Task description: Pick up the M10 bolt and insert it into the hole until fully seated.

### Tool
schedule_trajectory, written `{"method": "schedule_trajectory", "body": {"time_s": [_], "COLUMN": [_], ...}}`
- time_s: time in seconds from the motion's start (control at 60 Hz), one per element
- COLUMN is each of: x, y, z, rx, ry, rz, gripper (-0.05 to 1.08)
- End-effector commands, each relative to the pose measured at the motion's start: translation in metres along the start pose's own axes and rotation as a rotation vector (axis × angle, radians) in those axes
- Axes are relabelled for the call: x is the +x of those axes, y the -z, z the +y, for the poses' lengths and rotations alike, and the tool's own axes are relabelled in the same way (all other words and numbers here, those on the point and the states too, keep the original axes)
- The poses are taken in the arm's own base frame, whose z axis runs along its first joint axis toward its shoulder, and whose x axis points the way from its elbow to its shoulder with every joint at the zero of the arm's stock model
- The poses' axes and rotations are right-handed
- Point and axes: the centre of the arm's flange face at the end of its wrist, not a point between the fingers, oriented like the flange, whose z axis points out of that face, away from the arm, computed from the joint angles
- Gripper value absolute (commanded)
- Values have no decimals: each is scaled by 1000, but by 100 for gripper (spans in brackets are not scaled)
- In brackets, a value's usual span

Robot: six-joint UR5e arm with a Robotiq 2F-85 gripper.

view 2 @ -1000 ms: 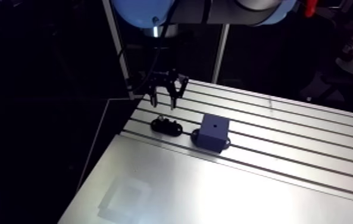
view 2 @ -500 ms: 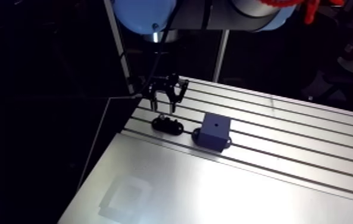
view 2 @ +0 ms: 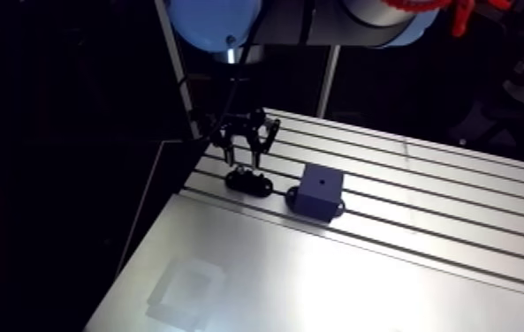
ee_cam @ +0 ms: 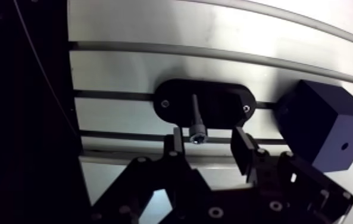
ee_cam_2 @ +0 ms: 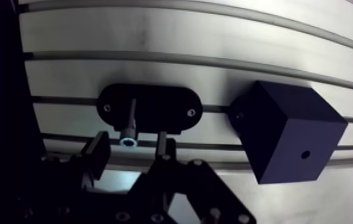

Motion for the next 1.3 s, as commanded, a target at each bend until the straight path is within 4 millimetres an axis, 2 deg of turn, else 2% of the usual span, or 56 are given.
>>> {"method": "schedule_trajectory", "body": {"time_s": [0.017,1.3], "x": [1,2], "y": [-4,-10], "z": [0,-6], "rx": [-1,8], "ry": [0,9], "rz": [-6,-12], "gripper": [47,50]}}
